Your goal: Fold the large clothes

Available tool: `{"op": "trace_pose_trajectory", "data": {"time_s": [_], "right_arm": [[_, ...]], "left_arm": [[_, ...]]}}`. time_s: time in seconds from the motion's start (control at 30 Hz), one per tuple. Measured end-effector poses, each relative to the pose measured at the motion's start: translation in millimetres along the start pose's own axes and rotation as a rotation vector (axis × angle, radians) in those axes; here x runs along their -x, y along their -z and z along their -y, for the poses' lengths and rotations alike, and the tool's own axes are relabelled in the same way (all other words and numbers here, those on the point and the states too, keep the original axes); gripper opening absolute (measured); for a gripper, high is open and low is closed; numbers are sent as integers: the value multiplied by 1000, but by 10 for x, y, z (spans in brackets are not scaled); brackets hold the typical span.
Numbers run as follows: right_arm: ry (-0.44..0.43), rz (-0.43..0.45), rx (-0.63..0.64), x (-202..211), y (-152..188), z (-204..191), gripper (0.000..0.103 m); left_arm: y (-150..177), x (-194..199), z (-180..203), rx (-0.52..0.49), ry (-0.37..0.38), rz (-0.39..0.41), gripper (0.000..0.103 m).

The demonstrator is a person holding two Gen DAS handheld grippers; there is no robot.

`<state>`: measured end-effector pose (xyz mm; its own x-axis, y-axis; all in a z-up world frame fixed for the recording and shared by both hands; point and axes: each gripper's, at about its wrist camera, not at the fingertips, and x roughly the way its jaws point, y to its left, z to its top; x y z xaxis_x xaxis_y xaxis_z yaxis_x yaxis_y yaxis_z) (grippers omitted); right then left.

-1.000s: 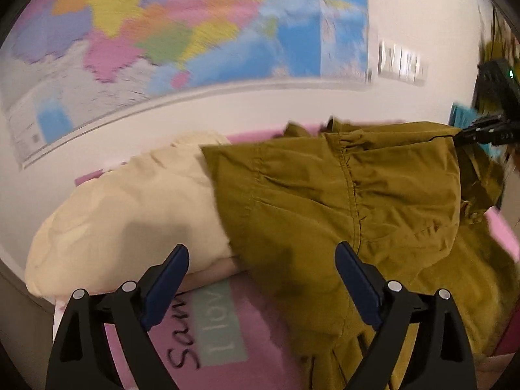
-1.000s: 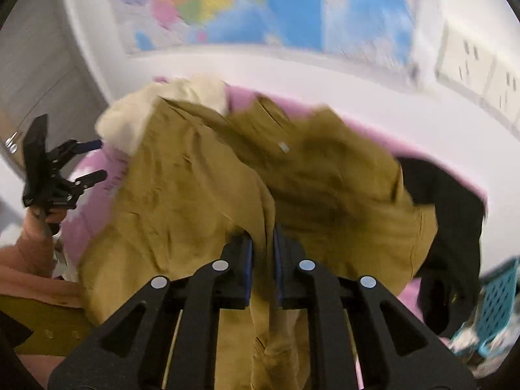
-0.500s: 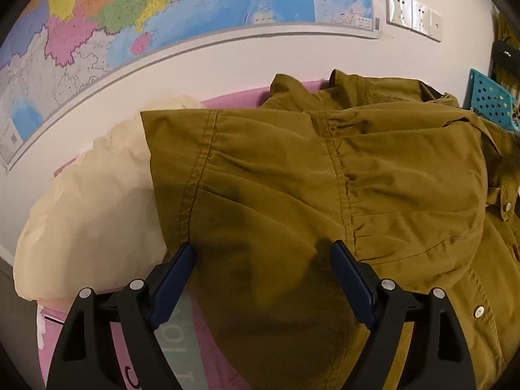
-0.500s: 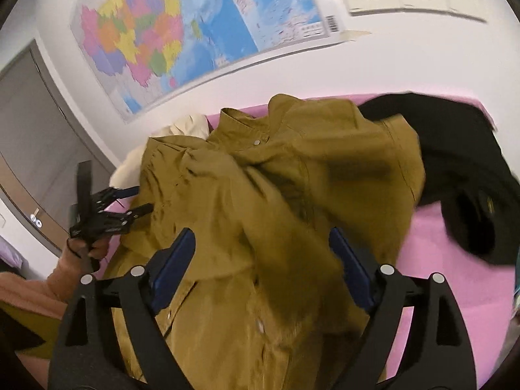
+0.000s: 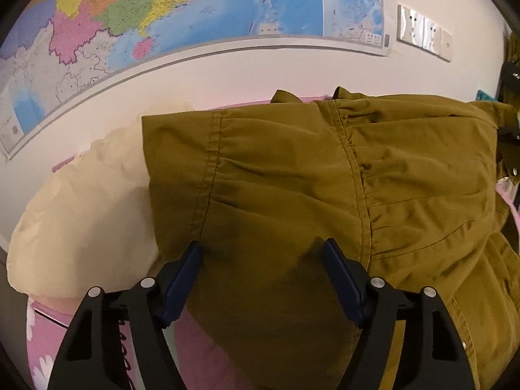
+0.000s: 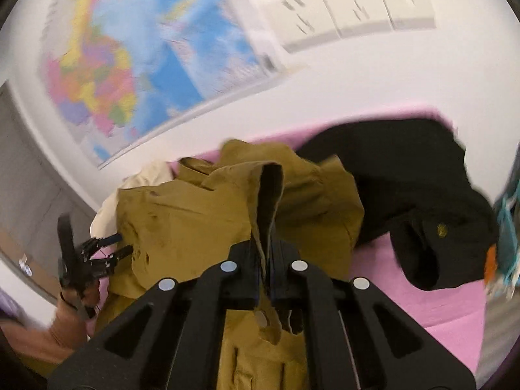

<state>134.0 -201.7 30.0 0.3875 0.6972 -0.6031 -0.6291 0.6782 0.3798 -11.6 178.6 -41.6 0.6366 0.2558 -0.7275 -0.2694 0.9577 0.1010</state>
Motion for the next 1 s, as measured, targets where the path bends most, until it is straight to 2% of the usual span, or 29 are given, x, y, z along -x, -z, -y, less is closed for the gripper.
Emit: {"op": "trace_pose_trajectory", "data": {"time_s": [0.13, 0.2, 0.27, 0.37, 0.5, 0.57, 0.63, 0.73, 0.83, 0.87, 1.0], "right_arm": [[125, -131, -21, -493, 126, 155, 19], [124, -130, -38, -553, 193, 203, 25], [129, -101, -49, -498, 214, 213, 32], [204, 2, -25, -225, 239, 140, 44], [234, 125, 65, 129, 294, -166, 47], [208, 160, 130, 181, 320, -339, 47], [137, 125, 203, 49, 336, -565, 47], [97, 49, 265, -291, 340, -734, 47], [42, -64, 215, -761, 315, -646, 47], [54, -87, 189, -903, 307, -573, 47], [26, -114, 94, -1094, 294, -409, 46]], "left_arm": [[-15, -176, 62, -11, -58, -40, 74], [-9, -230, 57, -18, -68, -48, 75], [-14, -224, 56, -23, -64, -46, 75], [-8, -160, 35, -25, -53, -43, 75], [18, -4, 5, -21, -4, -7, 75], [34, 56, 21, -29, 13, 1, 75], [40, 54, 55, -42, 12, 4, 75], [45, -33, 68, -29, 0, -22, 75], [49, -138, 60, -21, -7, -45, 75], [52, -136, 62, -21, -10, -45, 75], [43, -92, 47, -19, -11, -40, 75]]}}
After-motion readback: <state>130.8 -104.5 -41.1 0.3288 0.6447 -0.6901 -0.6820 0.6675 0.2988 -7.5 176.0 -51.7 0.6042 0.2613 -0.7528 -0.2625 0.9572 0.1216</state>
